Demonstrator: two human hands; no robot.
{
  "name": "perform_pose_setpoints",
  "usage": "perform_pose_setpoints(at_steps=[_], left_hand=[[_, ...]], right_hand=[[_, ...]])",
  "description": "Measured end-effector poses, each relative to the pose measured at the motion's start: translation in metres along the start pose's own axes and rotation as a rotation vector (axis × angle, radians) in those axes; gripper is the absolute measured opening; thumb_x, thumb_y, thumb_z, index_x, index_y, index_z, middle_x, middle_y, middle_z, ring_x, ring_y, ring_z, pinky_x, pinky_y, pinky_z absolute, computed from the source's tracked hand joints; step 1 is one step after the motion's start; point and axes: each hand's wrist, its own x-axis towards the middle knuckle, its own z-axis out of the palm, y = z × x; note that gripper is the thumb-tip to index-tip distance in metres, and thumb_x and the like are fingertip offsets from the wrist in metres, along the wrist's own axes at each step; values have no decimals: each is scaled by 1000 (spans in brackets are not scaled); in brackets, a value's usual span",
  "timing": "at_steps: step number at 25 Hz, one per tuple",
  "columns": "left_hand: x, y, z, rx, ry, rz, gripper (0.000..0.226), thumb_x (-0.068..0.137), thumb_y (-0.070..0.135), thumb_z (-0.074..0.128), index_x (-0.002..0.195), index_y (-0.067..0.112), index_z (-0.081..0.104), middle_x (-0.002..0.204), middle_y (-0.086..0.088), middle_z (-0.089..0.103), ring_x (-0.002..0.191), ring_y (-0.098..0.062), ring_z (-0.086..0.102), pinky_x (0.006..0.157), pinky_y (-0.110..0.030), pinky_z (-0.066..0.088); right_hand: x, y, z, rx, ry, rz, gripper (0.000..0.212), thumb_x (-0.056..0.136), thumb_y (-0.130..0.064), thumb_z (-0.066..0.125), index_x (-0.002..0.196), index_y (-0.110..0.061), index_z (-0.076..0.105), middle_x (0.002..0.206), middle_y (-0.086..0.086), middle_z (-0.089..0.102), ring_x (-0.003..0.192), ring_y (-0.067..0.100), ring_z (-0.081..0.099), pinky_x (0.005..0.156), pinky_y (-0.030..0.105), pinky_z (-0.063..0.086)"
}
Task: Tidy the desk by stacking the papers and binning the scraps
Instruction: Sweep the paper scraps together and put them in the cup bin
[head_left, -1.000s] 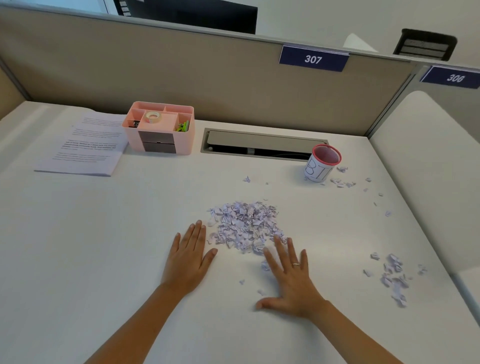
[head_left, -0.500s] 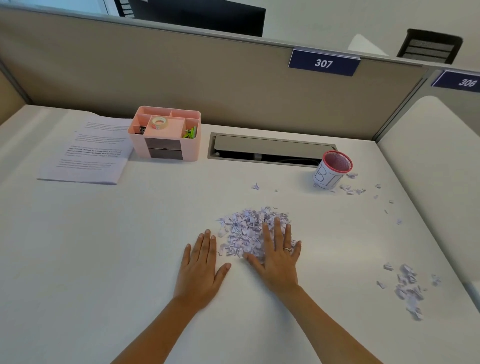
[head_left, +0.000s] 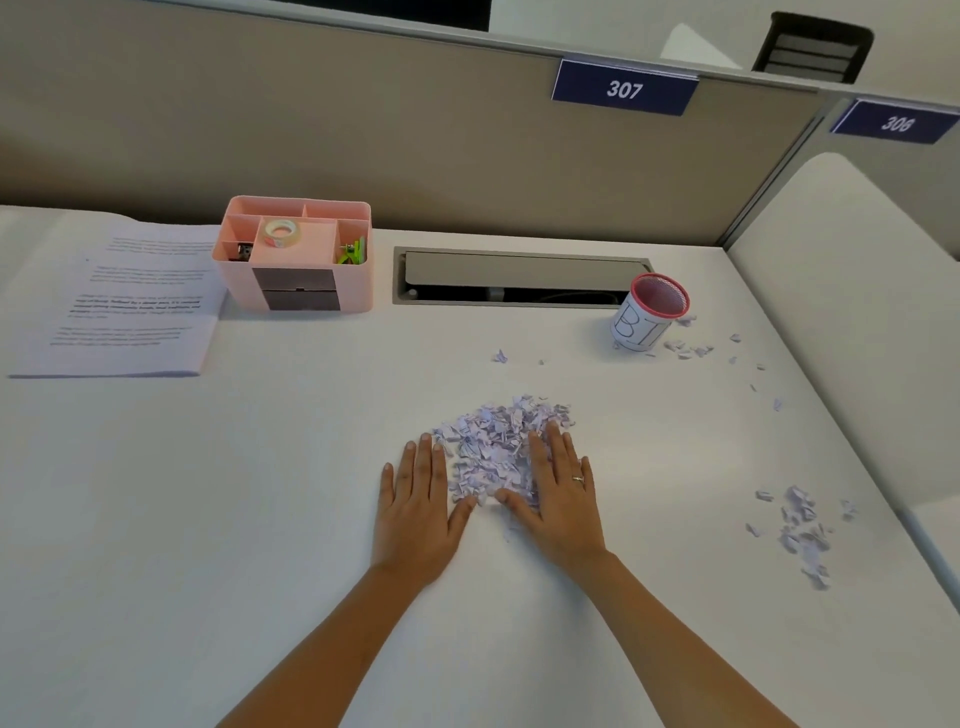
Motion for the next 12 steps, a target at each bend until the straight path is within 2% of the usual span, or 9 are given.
perform_pose_setpoints(at_steps=[2, 5, 8, 10, 12], left_hand=[[5, 3, 2, 19, 3, 23, 75, 94, 58, 13, 152, 10, 16, 160, -7, 11, 148, -29, 10, 116, -47, 9], [10, 12, 5, 20, 15, 30, 73, 95, 57, 12, 151, 11, 21, 159, -6, 18, 147, -30, 15, 115, -48, 13], [10, 30, 8, -28, 44, -19, 75, 95, 59, 10, 151, 10, 21, 159, -9, 20, 146, -30, 17, 116, -48, 14], [8, 48, 11, -61, 66, -47, 73, 95, 59, 12, 151, 13, 22, 158, -9, 21, 146, -30, 19, 115, -51, 16], [6, 69, 12, -70, 73, -57, 71, 95, 59, 13, 151, 16, 24, 158, -8, 22, 145, -31, 22, 114, -55, 19]], right_hand=[[0, 4, -6, 122, 21, -26, 81, 86, -75, 24, 150, -35, -5, 161, -5, -9, 148, 14, -9, 120, 45, 8], [-2, 14, -16, 245, 31, -83, 78, 89, -69, 30, 151, -34, -1, 161, -7, -8, 148, 11, -8, 119, 38, 10], [-12, 52, -34, 195, 90, -91, 70, 95, -56, 33, 152, -24, 9, 162, -2, 1, 149, 15, -3, 119, 35, 11], [-22, 96, -54, 148, 188, 4, 64, 97, -46, 38, 151, -17, 20, 161, 1, 9, 149, 19, 2, 120, 37, 9], [-34, 149, -77, 144, 255, 186, 61, 97, -39, 43, 149, -13, 25, 160, 4, 14, 149, 23, 5, 121, 41, 8]])
